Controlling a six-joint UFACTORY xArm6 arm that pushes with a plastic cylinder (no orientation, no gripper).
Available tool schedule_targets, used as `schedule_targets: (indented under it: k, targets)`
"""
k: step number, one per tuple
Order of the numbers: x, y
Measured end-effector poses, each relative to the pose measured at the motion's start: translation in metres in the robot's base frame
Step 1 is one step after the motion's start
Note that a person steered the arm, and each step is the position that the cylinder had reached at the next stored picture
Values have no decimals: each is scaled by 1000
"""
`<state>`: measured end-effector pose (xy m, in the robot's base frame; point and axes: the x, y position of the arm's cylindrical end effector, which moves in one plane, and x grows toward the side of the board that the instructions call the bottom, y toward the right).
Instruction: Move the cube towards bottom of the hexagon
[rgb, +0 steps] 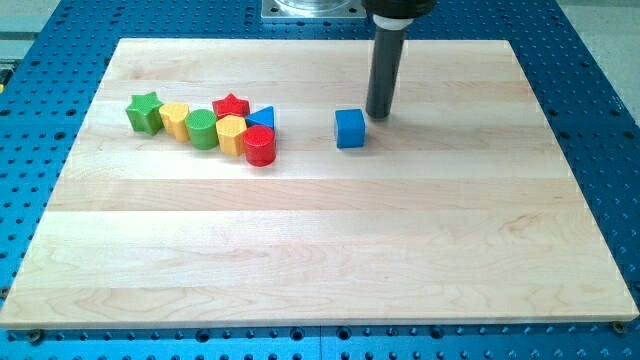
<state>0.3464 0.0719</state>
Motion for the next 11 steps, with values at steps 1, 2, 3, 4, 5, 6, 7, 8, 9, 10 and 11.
schedule_targets:
  k: [1,2,3,4,5,6,7,8,9,10,11]
  targets:
    - [48,-45]
    - [94,-80]
    - [169,-32]
    - [185,-38]
    - [163,-76]
    - [161,-94]
    - [135,-92]
    - [134,-135]
    - [140,-156]
    - [134,-153]
    - [123,-153]
